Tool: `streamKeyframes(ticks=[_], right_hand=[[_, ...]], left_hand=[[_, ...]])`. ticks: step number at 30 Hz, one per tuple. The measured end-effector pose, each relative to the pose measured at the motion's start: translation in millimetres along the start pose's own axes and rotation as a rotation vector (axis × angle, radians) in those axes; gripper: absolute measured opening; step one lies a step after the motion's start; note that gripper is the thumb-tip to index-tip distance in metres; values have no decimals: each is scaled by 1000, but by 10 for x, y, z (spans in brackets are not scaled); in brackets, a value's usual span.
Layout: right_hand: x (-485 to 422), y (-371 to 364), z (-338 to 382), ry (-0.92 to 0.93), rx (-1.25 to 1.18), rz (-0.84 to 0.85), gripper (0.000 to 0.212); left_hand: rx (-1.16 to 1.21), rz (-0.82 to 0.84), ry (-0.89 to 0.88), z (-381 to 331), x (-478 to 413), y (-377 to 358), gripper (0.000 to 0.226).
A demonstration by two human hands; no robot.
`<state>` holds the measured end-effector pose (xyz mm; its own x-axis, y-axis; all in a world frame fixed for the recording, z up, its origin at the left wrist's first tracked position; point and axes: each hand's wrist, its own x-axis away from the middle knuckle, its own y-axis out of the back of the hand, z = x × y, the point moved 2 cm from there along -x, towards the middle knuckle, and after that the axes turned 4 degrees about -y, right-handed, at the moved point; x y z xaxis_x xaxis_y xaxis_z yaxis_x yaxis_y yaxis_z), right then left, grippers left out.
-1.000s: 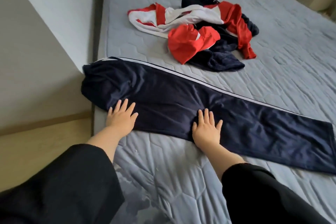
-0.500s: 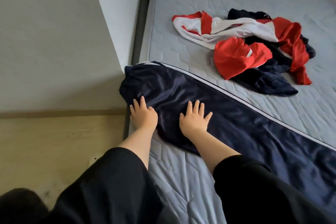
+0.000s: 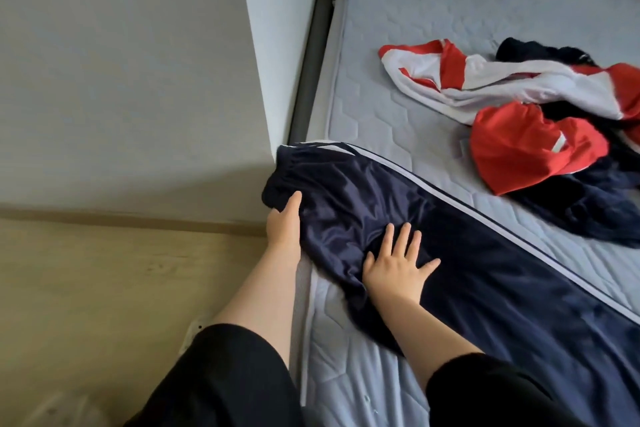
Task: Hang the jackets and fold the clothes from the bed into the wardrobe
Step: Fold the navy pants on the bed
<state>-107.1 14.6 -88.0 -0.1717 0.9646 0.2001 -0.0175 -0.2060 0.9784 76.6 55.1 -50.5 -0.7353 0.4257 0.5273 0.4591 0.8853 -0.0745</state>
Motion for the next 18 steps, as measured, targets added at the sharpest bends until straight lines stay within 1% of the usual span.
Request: streamKeyframes(ticks=[1, 3, 5, 8, 11, 13, 14, 15, 17, 18], right_hand=[[-9, -13, 5, 0, 10, -4, 68], [-20, -29, 10, 2, 24, -12, 69], [-26, -32, 8, -2, 21, -15, 69], [-34, -29, 2, 1, 20, -13, 69], [-57, -4, -6, 19, 25, 16, 69], [-80, 46, -19, 35, 0, 59, 69], [-92, 83, -36, 51, -31, 79, 69], [-106, 126, -64, 71, -84, 99, 69], [-140, 262, -160, 96, -282, 149, 67], [-158, 350, -230, 84, -443, 172, 62]], left_hand=[[111, 10, 6, -58, -32, -18, 49], [242, 21, 12, -167, -96, -47, 38], [304, 36, 42, -241, -133, -48, 36], [438, 111, 137, -277, -133, -33, 34], [514, 98, 131, -353, -99, 22, 27], [516, 63, 80, -441, -61, 35, 32], [506, 44, 36, -497, -21, 26, 34], [472, 32, -29, -552, 42, 2, 32], [325, 35, -208, -637, 231, -89, 26], [203, 57, -326, -665, 361, -149, 29]])
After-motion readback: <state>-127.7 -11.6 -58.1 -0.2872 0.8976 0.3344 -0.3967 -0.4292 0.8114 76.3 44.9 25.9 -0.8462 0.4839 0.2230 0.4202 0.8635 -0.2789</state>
